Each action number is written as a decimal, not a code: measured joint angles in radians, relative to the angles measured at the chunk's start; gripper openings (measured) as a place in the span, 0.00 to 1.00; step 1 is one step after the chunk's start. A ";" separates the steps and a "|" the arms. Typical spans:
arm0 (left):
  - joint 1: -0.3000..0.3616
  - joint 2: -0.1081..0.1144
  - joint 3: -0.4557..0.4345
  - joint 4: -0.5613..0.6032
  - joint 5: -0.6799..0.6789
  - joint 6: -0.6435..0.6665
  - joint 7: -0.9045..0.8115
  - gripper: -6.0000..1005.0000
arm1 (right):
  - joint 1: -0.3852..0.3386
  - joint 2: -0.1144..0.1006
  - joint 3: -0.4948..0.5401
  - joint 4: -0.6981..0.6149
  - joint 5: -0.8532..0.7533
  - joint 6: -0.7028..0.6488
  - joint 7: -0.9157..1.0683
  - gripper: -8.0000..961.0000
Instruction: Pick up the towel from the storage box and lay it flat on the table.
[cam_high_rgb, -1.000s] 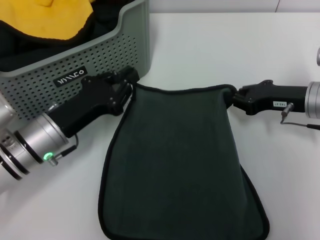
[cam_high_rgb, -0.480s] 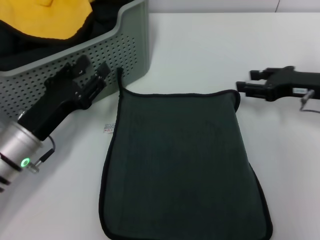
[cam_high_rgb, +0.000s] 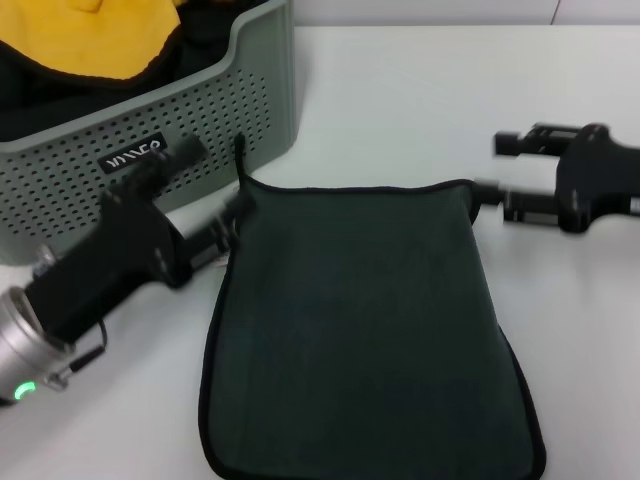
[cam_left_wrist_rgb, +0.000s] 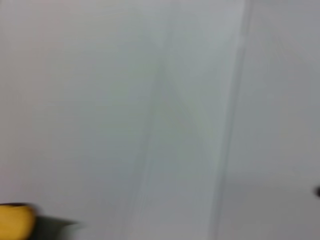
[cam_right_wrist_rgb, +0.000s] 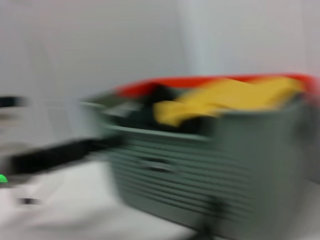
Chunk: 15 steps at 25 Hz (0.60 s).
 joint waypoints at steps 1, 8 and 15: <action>-0.001 0.001 0.010 0.006 0.017 0.018 0.001 0.82 | 0.007 -0.001 0.006 0.004 0.004 -0.066 -0.024 0.69; -0.056 0.006 0.124 0.119 0.172 0.143 -0.052 0.86 | 0.056 -0.011 0.013 0.013 0.005 -0.470 -0.179 0.69; -0.123 0.025 0.139 0.143 0.235 0.154 -0.126 0.86 | 0.054 -0.010 0.108 0.018 0.004 -0.660 -0.217 0.69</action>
